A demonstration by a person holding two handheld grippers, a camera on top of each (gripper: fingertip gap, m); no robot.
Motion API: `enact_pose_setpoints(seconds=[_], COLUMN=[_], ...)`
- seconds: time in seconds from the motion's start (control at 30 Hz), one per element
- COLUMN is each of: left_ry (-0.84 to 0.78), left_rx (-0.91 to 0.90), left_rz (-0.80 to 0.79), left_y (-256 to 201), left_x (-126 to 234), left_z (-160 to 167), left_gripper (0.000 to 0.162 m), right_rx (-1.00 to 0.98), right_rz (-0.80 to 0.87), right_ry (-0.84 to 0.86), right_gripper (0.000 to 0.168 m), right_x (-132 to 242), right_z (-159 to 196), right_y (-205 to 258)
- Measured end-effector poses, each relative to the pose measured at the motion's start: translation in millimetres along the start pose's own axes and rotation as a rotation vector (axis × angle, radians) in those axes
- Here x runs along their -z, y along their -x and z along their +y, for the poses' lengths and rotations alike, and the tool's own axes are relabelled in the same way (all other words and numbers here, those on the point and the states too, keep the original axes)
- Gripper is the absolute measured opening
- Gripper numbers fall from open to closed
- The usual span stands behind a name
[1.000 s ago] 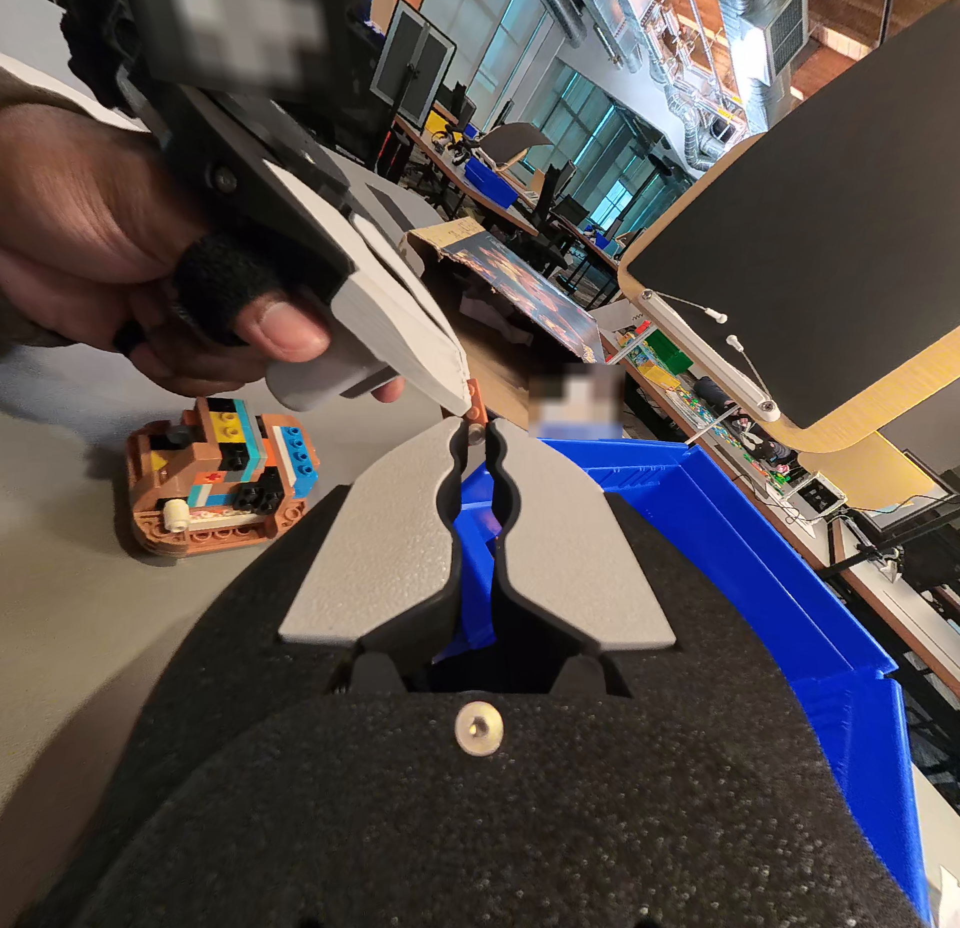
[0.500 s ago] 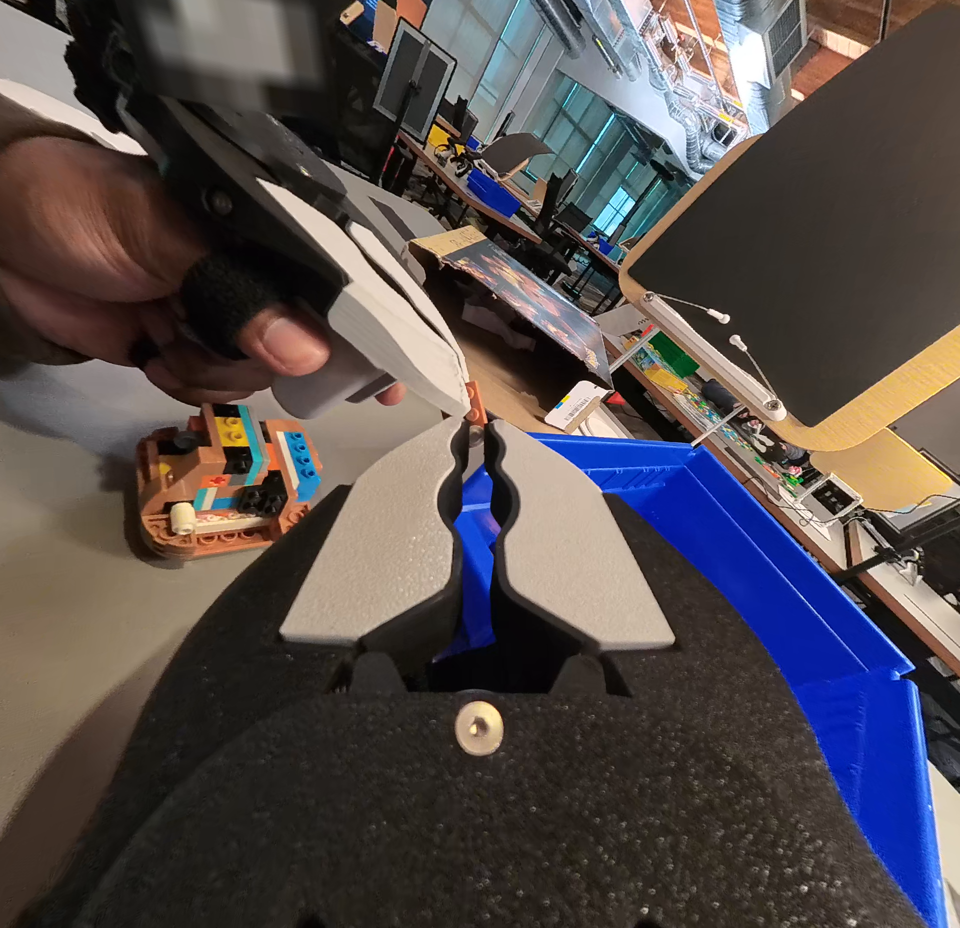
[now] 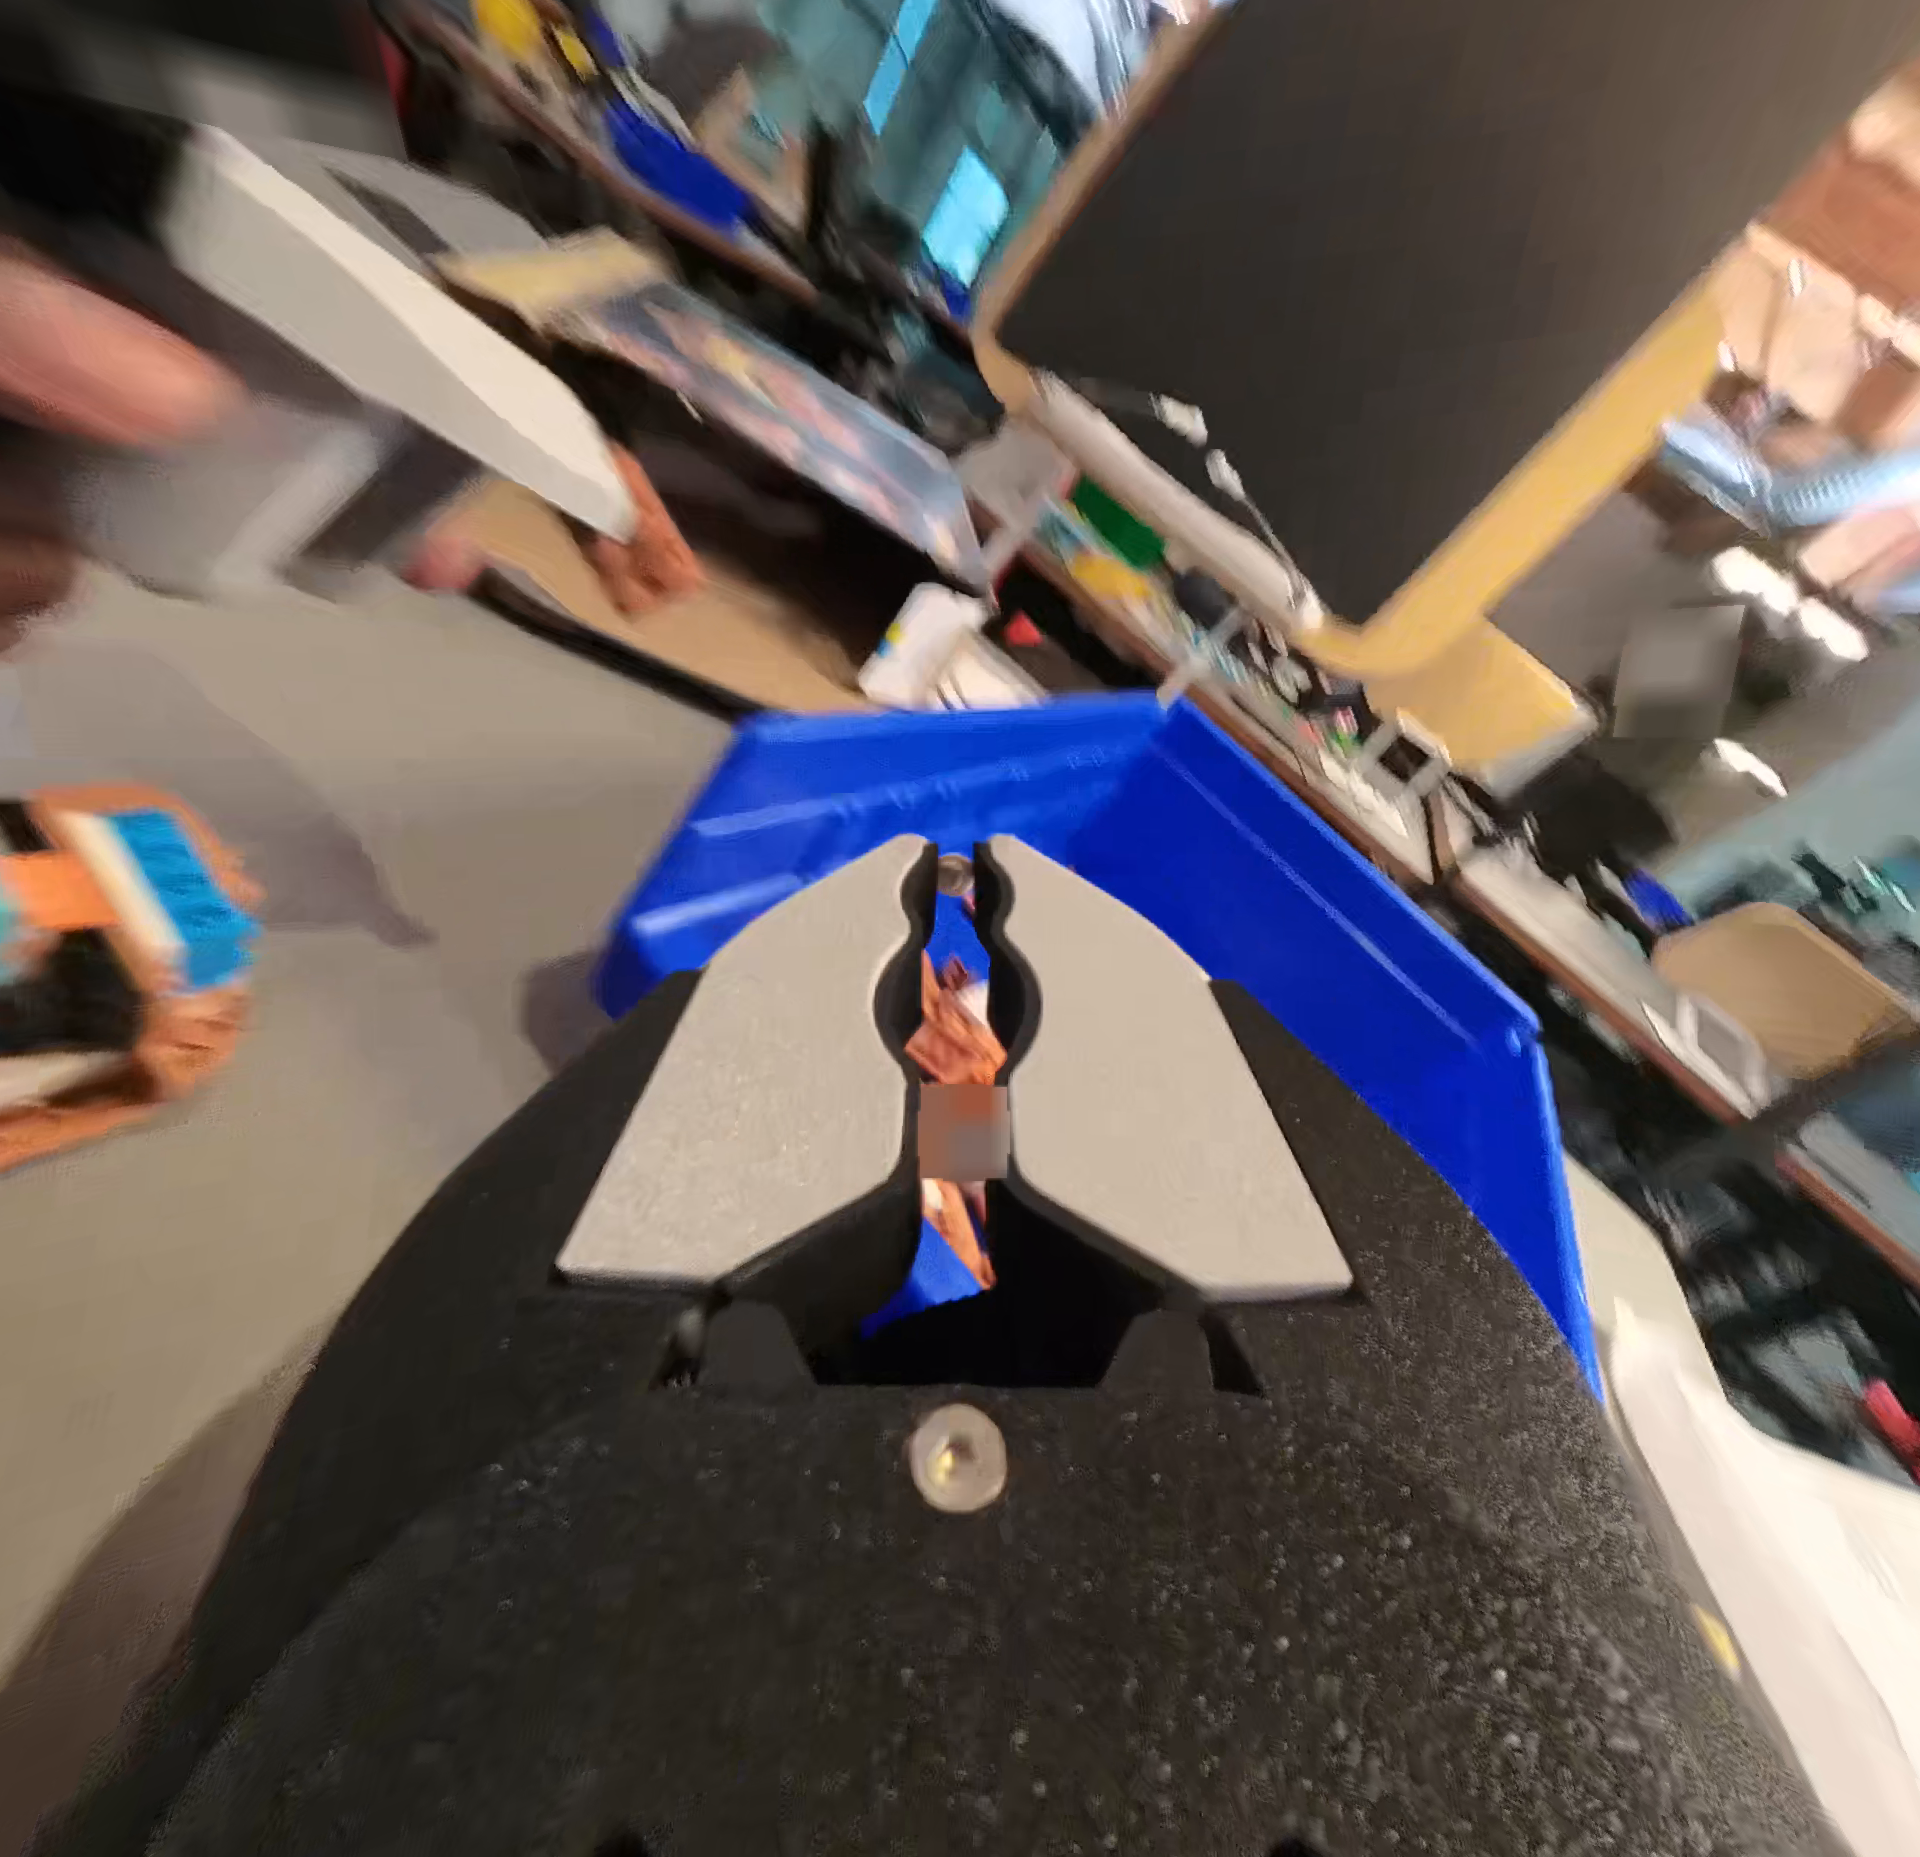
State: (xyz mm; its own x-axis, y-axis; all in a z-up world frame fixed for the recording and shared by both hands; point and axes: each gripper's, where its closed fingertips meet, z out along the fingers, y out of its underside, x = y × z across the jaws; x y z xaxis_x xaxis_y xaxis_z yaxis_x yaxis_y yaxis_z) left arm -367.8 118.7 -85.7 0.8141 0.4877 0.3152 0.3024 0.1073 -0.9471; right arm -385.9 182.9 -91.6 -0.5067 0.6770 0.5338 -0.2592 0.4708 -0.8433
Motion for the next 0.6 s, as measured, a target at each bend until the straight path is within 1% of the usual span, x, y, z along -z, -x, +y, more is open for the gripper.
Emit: enact_pose_setpoints(seconds=[0.07,0.13,0.23,0.4,0.6], left_ry=[0.008,0.004,0.01,0.034,0.072], left_rx=[0.008,0.029,0.047,0.064,0.08], left_rz=[0.022,0.045,0.079,0.119,0.158], left_y=[-4,-7,-12,-17,-25], left_x=[-2,-3,-4,-5,-9], left_z=[3,5,8,13,21], left_gripper=[0.004,0.004,0.005,0.005,0.005], right_rx=[-0.023,-0.057,-0.032,0.082,0.238], right_rz=[0.035,0.028,0.009,-0.124,-0.167], right_ry=[0.102,0.122,0.086,-0.096,-0.128], right_gripper=[0.013,0.016,0.02,0.029,0.034], right_x=[-6,-8,-6,4,8], right_z=[22,27,19,-14,-19], right_y=[-10,-11,-6,23,47])
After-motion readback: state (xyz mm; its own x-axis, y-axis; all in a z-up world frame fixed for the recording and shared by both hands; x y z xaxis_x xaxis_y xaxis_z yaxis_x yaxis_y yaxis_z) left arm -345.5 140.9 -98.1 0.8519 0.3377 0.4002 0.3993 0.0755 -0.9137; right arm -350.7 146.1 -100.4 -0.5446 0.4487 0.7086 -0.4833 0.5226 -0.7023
